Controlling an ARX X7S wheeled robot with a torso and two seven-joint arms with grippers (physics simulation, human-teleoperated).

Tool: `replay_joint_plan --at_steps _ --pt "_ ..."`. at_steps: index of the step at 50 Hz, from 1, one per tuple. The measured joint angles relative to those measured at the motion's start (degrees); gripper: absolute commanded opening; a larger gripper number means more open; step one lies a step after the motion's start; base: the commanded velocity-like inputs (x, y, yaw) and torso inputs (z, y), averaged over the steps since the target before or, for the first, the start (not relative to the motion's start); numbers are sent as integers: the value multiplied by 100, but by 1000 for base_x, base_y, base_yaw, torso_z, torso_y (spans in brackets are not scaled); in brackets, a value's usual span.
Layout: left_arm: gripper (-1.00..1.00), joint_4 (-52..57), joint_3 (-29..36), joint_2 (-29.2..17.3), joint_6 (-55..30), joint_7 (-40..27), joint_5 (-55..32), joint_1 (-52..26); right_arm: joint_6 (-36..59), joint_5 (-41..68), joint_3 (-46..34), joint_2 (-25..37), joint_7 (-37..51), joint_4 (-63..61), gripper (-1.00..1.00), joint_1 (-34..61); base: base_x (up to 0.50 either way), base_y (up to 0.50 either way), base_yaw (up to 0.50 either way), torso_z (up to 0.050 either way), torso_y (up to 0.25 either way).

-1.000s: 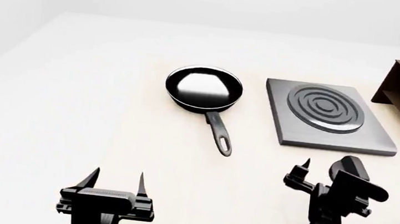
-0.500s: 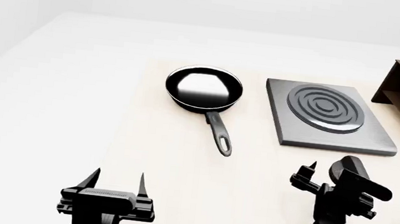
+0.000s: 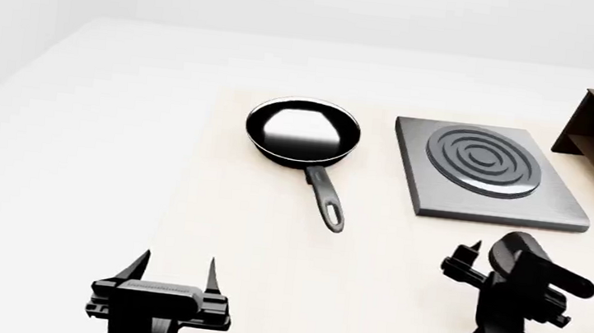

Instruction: Turn on the stove.

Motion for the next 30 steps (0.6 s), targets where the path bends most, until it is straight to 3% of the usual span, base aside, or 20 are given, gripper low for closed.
replay_joint_plan --at_steps 30 --pt "100 11 101 -47 10 -66 -24 -6 117 -362 400 84 39 24 100 154 0 0 0 0 0"
